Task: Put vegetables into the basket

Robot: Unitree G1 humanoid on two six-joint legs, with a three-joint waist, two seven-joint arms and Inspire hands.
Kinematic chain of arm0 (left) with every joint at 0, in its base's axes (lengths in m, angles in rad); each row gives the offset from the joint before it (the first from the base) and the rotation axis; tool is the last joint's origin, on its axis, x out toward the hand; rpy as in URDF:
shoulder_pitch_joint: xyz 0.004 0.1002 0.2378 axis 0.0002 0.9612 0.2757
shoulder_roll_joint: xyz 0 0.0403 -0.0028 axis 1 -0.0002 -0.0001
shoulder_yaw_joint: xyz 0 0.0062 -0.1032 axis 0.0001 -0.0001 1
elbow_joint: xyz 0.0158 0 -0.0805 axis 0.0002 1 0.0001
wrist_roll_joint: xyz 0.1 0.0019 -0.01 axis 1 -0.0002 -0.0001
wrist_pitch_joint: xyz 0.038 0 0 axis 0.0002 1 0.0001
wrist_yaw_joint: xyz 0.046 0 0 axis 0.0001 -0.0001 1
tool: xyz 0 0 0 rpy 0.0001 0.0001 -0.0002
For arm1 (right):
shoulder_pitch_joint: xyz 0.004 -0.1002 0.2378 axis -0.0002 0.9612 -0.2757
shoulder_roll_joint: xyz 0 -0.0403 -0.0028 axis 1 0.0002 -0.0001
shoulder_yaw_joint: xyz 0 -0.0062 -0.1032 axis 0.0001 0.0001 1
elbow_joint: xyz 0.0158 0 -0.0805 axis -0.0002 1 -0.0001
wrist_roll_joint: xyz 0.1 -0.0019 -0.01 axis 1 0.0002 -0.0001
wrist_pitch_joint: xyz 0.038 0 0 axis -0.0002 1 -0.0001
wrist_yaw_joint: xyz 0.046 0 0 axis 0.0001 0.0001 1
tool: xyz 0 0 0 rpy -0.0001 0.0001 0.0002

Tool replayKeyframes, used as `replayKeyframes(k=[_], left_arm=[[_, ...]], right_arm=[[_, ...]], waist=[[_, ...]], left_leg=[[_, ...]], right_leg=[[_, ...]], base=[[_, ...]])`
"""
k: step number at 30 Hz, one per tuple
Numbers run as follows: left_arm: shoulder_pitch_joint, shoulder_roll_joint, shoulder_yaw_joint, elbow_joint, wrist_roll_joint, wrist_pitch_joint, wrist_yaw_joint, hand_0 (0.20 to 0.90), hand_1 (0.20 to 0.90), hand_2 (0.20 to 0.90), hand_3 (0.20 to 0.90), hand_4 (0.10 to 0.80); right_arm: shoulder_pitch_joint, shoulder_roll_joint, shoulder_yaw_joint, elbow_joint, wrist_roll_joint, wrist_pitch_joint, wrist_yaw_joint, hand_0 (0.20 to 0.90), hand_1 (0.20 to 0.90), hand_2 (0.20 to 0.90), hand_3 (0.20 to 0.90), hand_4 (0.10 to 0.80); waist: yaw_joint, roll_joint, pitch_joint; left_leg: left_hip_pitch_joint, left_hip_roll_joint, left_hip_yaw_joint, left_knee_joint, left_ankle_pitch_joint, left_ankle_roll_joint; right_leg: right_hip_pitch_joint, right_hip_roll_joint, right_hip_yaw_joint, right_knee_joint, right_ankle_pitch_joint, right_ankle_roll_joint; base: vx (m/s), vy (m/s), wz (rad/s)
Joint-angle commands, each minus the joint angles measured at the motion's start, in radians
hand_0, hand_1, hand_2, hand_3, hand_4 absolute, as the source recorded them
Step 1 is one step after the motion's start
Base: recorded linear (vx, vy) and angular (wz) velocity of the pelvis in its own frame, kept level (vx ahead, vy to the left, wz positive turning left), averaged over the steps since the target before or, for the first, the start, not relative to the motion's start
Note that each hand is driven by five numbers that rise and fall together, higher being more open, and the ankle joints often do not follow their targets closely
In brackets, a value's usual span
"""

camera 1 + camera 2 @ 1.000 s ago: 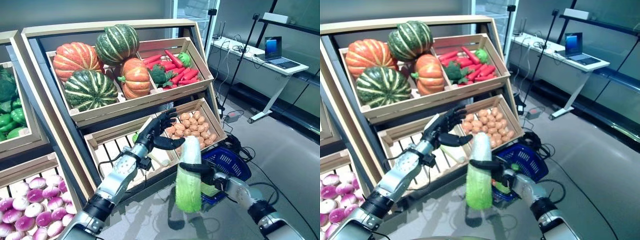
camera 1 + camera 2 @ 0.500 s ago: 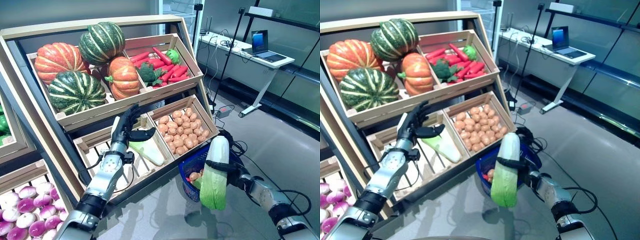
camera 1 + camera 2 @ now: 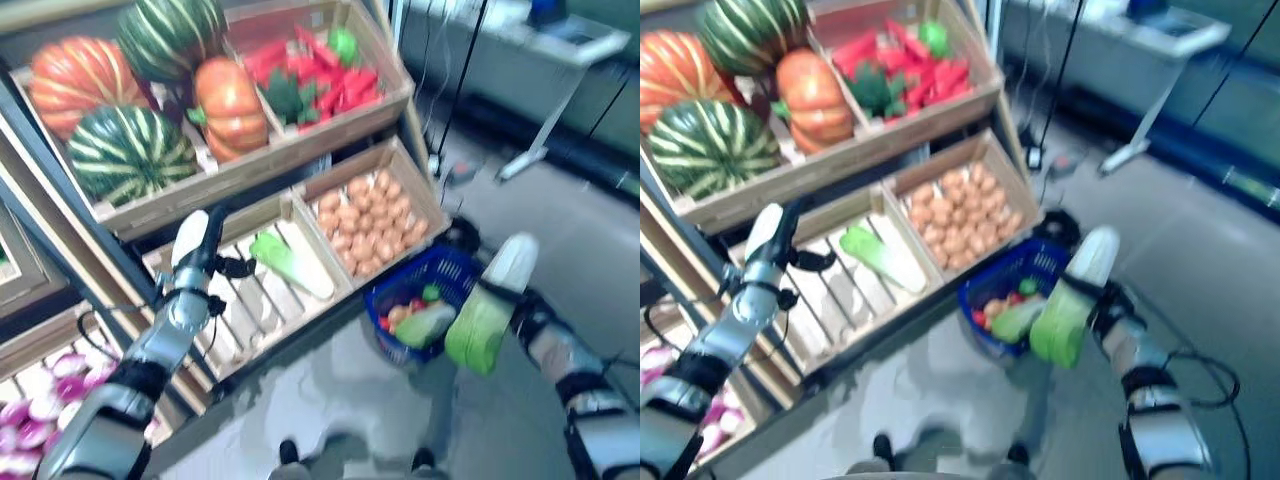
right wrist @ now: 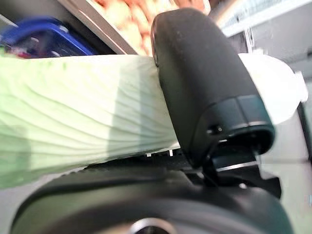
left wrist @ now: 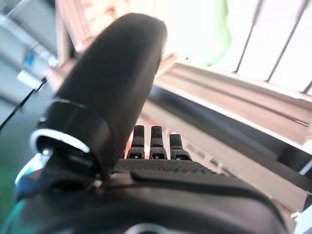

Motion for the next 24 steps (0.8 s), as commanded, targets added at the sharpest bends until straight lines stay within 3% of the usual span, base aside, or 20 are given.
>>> replayKeyframes(k=[1,2,3,5,7,15,21,23,24], left_arm=[[-0.239,0.054,0.028,0.03,0.027,-0.114,0.133,0.9,0.9,0.9,0.9,0.8],[-0.239,0.054,0.028,0.03,0.027,-0.114,0.133,0.9,0.9,0.9,0.9,0.8],[-0.269,0.054,0.014,0.043,0.007,-0.109,0.132,0.9,0.9,0.9,0.9,0.8],[-0.297,0.063,0.0,0.041,-0.005,-0.088,0.129,0.9,0.9,0.9,0.9,0.8],[-0.318,0.069,-0.009,0.047,0.007,-0.085,0.139,0.9,0.9,0.9,0.9,0.8],[-0.403,0.135,-0.086,0.019,0.153,-0.044,0.252,0.9,0.9,0.9,0.9,0.8],[-0.464,0.171,-0.15,0.018,0.218,-0.031,0.331,0.9,0.9,0.9,0.9,0.8],[-0.479,0.177,-0.167,0.016,0.265,-0.017,0.359,0.9,0.9,0.9,0.9,0.8],[-0.49,0.179,-0.177,0.018,0.283,-0.01,0.368,0.9,0.9,0.9,0.9,0.8]], right_arm=[[-0.222,-0.092,-0.021,-0.024,0.119,-0.201,-0.027,0.3,0.3,0.3,0.3,0.4],[-0.222,-0.092,-0.021,-0.024,0.119,-0.201,-0.027,0.3,0.3,0.3,0.3,0.4],[-0.268,-0.096,-0.006,-0.003,0.148,-0.224,-0.051,0.3,0.3,0.3,0.3,0.4],[-0.3,-0.1,0.006,-0.003,0.168,-0.23,-0.086,0.3,0.3,0.3,0.3,0.4],[-0.325,-0.101,0.012,0.008,0.193,-0.24,-0.102,0.3,0.3,0.3,0.3,0.4],[-0.434,-0.121,0.054,0.02,0.223,-0.275,-0.09,0.3,0.3,0.3,0.3,0.4],[-0.537,-0.154,0.116,0.075,0.2,-0.24,-0.061,0.3,0.3,0.3,0.3,0.4],[-0.565,-0.159,0.139,0.093,0.205,-0.218,-0.038,0.9,0.9,0.9,0.9,0.8],[-0.578,-0.162,0.149,0.102,0.21,-0.207,-0.023,0.9,0.9,0.9,0.9,0.8]], waist=[[0.028,-0.006,0.084],[0.028,-0.006,0.084],[0.028,-0.003,0.113],[0.032,-0.006,0.134],[0.035,-0.007,0.151],[0.053,0.002,0.221],[0.055,0.025,0.236],[0.057,0.031,0.236],[0.058,0.032,0.236]], left_leg=[[-0.028,-0.02,-0.038,0.159,-0.158,-0.036],[-0.028,-0.02,-0.038,0.159,-0.158,-0.036],[-0.105,-0.021,-0.041,0.259,-0.19,-0.034],[-0.175,-0.019,-0.054,0.347,-0.221,-0.03],[-0.212,-0.018,-0.067,0.413,-0.272,-0.028],[-0.407,0.007,-0.076,0.645,-0.355,-0.011],[-0.542,0.033,-0.09,0.768,-0.392,-0.019],[-0.579,0.035,-0.095,0.796,-0.399,-0.019],[-0.595,0.038,-0.097,0.807,-0.402,-0.02]], right_leg=[[-0.072,-0.01,-0.008,0.231,-0.165,-0.089],[-0.072,-0.01,-0.008,0.231,-0.165,-0.089],[-0.156,-0.038,-0.002,0.332,-0.192,-0.097],[-0.227,-0.06,0.008,0.428,-0.222,-0.105],[-0.278,-0.076,0.03,0.52,-0.276,-0.101],[-0.496,-0.171,0.062,0.821,-0.361,-0.096],[-0.636,-0.193,0.11,0.947,-0.402,-0.099],[-0.674,-0.194,0.121,0.973,-0.408,-0.102],[-0.69,-0.194,0.125,0.983,-0.411,-0.103]], base=[[-0.129,0.04,0.04],[-0.128,0.049,-0.05],[-0.152,0.062,-0.08],[-0.106,0.052,-0.02],[-0.006,0.014,0.15],[-0.091,0.003,0.09],[-0.051,0.005,0.05],[-0.057,-0.004,0.07],[-0.041,0.008,0.03]])
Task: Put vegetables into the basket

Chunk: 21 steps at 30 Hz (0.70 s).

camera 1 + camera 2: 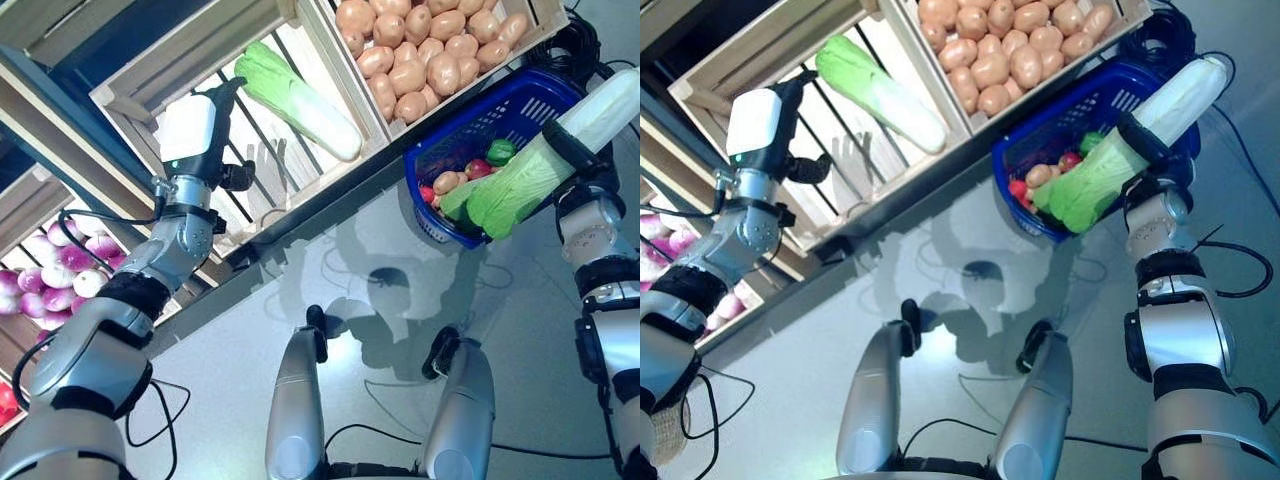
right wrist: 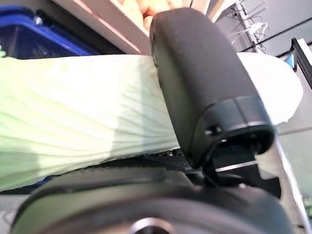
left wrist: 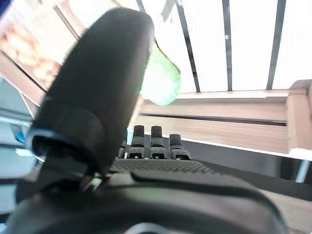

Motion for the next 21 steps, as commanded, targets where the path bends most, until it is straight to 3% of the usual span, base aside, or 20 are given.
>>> replayKeyframes(k=[1,7,12,21], left_arm=[[-0.186,0.087,0.05,-0.032,0.09,0.012,0.14,0.9,0.9,0.9,0.9,0.8],[-0.256,0.107,-0.022,-0.016,0.137,0.059,0.146,0.9,0.9,0.9,0.9,0.8],[-0.344,0.122,-0.141,0.04,0.222,0.1,0.135,0.9,0.9,0.9,0.9,0.8],[-0.397,0.151,-0.223,0.074,0.247,0.124,0.132,0.9,0.9,0.9,0.9,0.8]], right_arm=[[-0.176,-0.1,0.04,-0.005,0.028,-0.077,0.089,0.9,0.9,0.9,0.9,0.8],[-0.207,-0.092,0.089,0.008,0.015,-0.033,0.106,0.9,0.9,0.9,0.9,0.8],[-0.235,-0.083,0.148,0.036,0.008,0.034,0.14,0.9,0.9,0.9,0.9,0.8],[-0.235,-0.094,0.175,0.013,0.046,0.058,0.186,0.9,0.9,0.9,0.9,0.8]], waist=[[0.009,0.02,-0.003],[0.004,0.023,-0.003],[-0.007,0.023,-0.003],[-0.021,0.018,-0.003]], left_leg=[[0.044,0.043,0.022,0.032,-0.14,-0.025],[-0.022,0.056,0.014,0.091,-0.154,-0.023],[-0.045,0.068,0.014,0.099,-0.149,-0.023],[-0.031,0.083,0.028,0.097,-0.15,-0.031]], right_leg=[[0.023,0.025,0.017,0.001,-0.018,-0.016],[-0.048,0.029,0.041,0.048,-0.024,-0.021],[-0.08,0.042,0.061,0.049,-0.013,-0.02],[-0.071,0.051,0.079,0.03,-0.001,-0.019]], base=[[-0.04,0.018,-0.01],[-0.026,0.031,-0.01],[-0.002,0.077,-0.04],[0.03,0.045,-0.08]])
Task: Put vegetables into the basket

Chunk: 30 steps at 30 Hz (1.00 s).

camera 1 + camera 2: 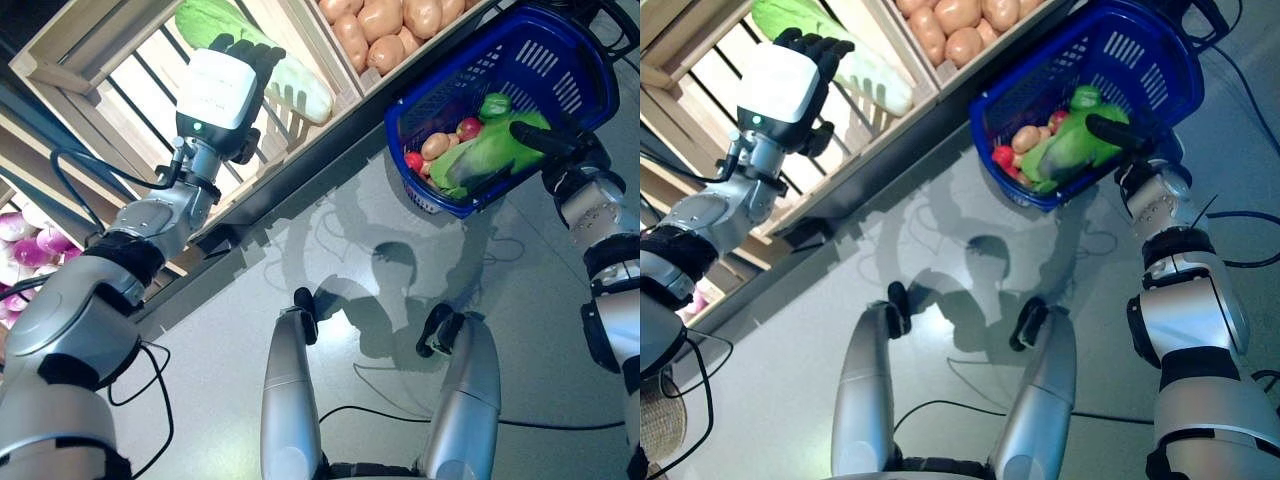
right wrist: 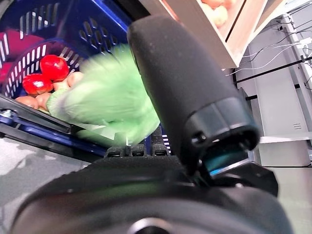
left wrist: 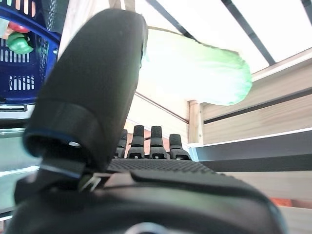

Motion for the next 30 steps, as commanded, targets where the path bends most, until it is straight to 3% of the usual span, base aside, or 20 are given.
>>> replayKeyframes(k=[1,11,20,30], left_arm=[[-0.175,0.116,0.04,0.003,0.022,0.056,0.082,0.9,0.9,0.9,0.9,0.8],[-0.236,0.135,-0.024,0.042,0.08,0.144,-0.006,0.9,0.9,0.9,0.9,0.8],[-0.295,0.129,-0.078,0.058,0.136,0.237,-0.049,0.9,0.9,0.9,0.9,0.8],[-0.362,0.105,-0.115,0.061,0.207,0.358,-0.058,0.9,0.9,0.9,0.9,0.8]], right_arm=[[-0.148,-0.085,0.022,-0.032,0.049,-0.047,0.069,0.9,0.9,0.9,0.9,0.8],[-0.124,-0.084,0.01,-0.12,0.099,-0.152,0.086,0.9,0.9,0.9,0.9,0.8],[-0.009,-0.094,-0.001,-0.302,0.145,-0.147,0.114,0.9,0.9,0.9,0.9,0.8],[0.068,-0.092,-0.023,-0.373,0.178,-0.158,0.128,0.9,0.9,0.9,0.9,0.8]], waist=[[-0.003,0.017,-0.004],[-0.027,0.017,-0.004],[-0.064,-0.001,-0.004],[-0.089,-0.01,-0.004]], left_leg=[[0.111,0.023,0.048,-0.017,-0.125,0.0],[0.095,0.043,0.07,-0.011,-0.132,-0.011],[-0.031,0.06,0.079,0.049,-0.151,-0.013],[-0.149,0.072,0.076,0.104,-0.168,-0.011]], right_leg=[[0.092,0.017,0.055,-0.098,0.038,0.027],[0.068,0.016,0.07,-0.118,0.059,0.036],[-0.06,0.012,0.081,-0.109,0.093,0.05],[-0.169,0.006,0.097,-0.111,0.127,0.066]], base=[[0.03,0.027,-0.03],[0.019,0.053,-0.05],[-0.011,0.054,-0.07],[0.004,0.027,-0.1]])
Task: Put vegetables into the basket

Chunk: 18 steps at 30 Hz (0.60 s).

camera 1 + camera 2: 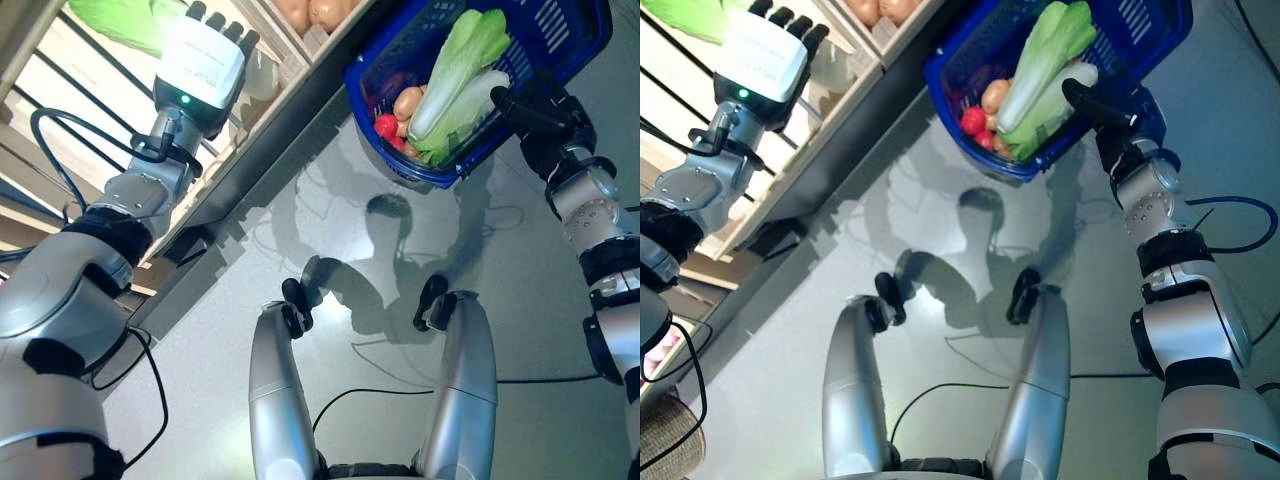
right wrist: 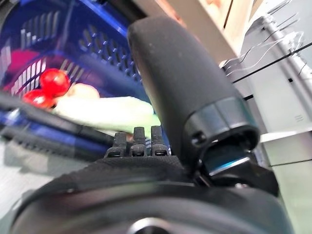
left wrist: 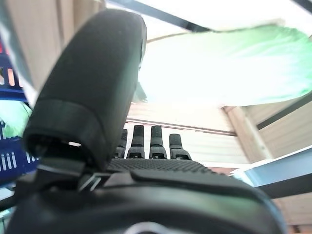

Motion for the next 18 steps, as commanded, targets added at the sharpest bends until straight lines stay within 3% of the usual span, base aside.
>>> replayKeyframes(k=[1,18], left_arm=[[-0.202,0.069,0.037,0.022,0.027,0.119,0.026,0.9,0.9,0.9,0.9,0.8],[-0.262,0.031,0.021,0.143,-0.038,0.307,-0.34,0.9,0.9,0.9,0.9,0.8]], right_arm=[[-0.047,-0.058,-0.032,-0.092,0.056,-0.099,0.059,0.9,0.9,0.9,0.9,0.8],[-0.038,-0.053,-0.071,-0.147,0.142,-0.1,0.061,0.9,0.9,0.9,0.9,0.8]], waist=[[-0.027,-0.009,-0.004],[-0.041,-0.04,-0.004]], left_leg=[[0.013,0.014,0.023,0.004,-0.104,-0.029],[-0.215,0.021,-0.013,0.111,-0.111,-0.014]], right_leg=[[0.024,-0.028,0.041,-0.12,0.106,0.056],[-0.171,-0.029,0.044,-0.073,0.137,0.068]], base=[[0.015,0.027,-0.03],[-0.02,0.022,-0.05]])
